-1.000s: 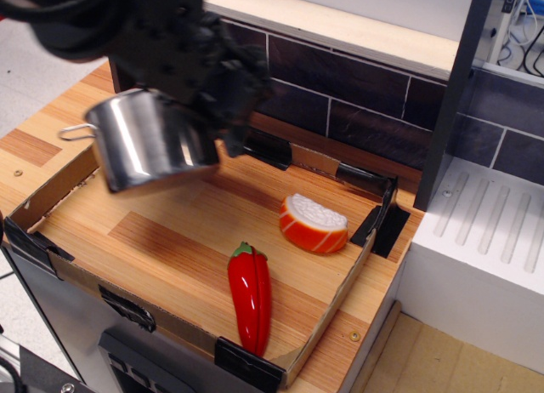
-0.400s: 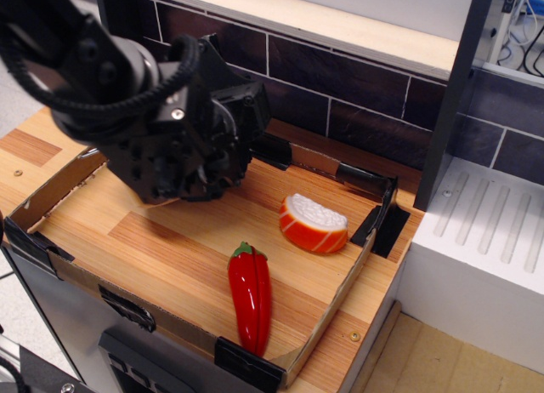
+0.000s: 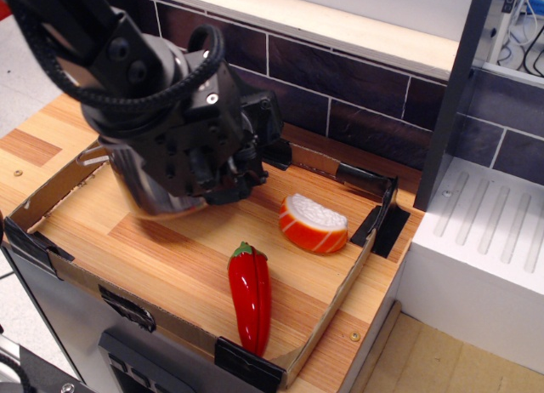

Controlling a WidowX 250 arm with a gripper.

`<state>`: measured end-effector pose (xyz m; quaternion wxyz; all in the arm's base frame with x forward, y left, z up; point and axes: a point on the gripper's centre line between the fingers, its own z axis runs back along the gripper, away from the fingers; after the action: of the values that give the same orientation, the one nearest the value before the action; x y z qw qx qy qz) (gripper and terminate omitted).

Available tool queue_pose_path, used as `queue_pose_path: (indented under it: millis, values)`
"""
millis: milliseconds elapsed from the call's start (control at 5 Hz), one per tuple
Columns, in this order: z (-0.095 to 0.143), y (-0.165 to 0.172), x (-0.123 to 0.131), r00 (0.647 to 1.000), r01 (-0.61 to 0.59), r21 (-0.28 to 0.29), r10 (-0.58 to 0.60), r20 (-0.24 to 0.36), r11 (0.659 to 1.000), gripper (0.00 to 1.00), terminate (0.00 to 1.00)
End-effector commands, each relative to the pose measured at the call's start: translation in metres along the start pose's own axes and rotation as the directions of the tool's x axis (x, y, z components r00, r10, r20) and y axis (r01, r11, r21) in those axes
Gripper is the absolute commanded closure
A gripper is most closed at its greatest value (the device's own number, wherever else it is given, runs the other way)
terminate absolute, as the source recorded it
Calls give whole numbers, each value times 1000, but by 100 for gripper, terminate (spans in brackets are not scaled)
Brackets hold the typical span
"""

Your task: Upright metal pot

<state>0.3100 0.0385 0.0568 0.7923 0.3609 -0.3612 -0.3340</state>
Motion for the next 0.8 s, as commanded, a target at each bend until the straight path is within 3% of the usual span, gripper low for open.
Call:
queue_pose_path:
  millis: [0,200,400,600]
  values:
    - [8,12,4,980,-182,10,182,-83,983,0,0]
    - [10,19,5,934,-329,-106,307,-185,938,0,0]
    - [14,31,9,906,-381,-159,335,-258,911,0,0]
    - [26,59,13,872,-467,-255,393,-291,847,0,0]
